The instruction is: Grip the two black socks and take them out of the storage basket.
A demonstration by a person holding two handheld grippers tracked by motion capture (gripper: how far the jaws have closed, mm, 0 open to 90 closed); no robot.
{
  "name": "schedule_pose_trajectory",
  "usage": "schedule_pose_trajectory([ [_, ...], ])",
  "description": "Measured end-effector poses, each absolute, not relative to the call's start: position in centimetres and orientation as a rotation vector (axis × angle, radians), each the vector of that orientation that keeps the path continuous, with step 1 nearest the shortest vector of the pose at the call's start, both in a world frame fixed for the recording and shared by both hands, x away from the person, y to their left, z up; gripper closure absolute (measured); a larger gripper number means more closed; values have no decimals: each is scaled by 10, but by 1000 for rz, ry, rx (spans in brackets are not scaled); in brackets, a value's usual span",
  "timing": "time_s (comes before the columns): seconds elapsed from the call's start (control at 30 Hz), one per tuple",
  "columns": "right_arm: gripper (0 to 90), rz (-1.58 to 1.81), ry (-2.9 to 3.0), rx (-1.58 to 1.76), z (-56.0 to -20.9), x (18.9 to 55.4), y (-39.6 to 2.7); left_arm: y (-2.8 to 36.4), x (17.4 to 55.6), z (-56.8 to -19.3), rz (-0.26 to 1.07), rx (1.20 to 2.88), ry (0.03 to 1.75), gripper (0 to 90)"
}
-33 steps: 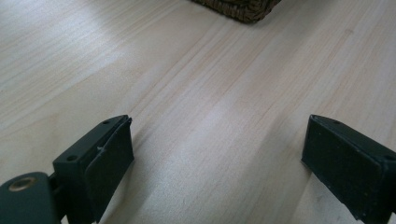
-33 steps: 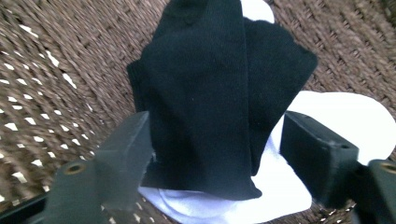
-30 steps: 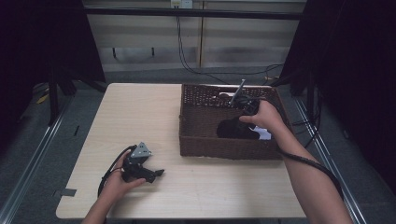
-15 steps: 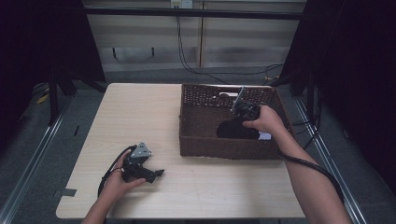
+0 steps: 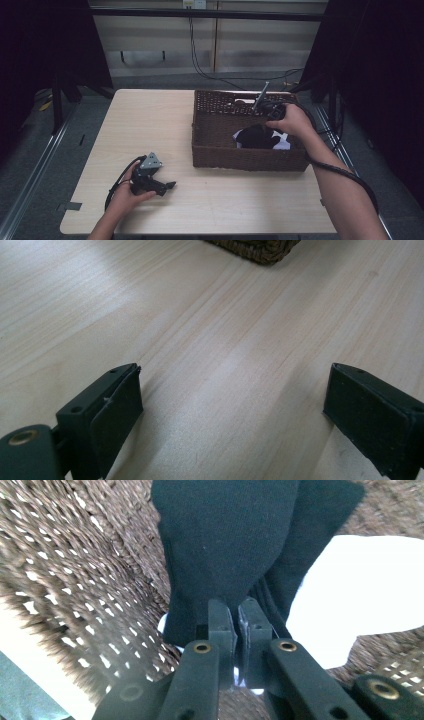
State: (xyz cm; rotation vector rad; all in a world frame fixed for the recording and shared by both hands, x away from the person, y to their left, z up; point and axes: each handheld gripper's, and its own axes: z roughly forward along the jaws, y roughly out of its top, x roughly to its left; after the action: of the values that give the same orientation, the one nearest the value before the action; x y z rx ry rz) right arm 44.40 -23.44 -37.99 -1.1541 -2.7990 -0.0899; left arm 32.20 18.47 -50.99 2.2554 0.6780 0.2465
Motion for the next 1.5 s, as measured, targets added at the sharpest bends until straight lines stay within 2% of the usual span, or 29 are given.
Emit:
schedule_pose_trajectory([
  [0.63, 863, -85, -2837, -1130, -320, 446, -227, 185, 322, -510, 247, 2255, 678, 79],
  [1.5, 858, -79, -2885, -1080, -282, 441, -222, 185, 322, -510, 246, 2255, 677, 79],
])
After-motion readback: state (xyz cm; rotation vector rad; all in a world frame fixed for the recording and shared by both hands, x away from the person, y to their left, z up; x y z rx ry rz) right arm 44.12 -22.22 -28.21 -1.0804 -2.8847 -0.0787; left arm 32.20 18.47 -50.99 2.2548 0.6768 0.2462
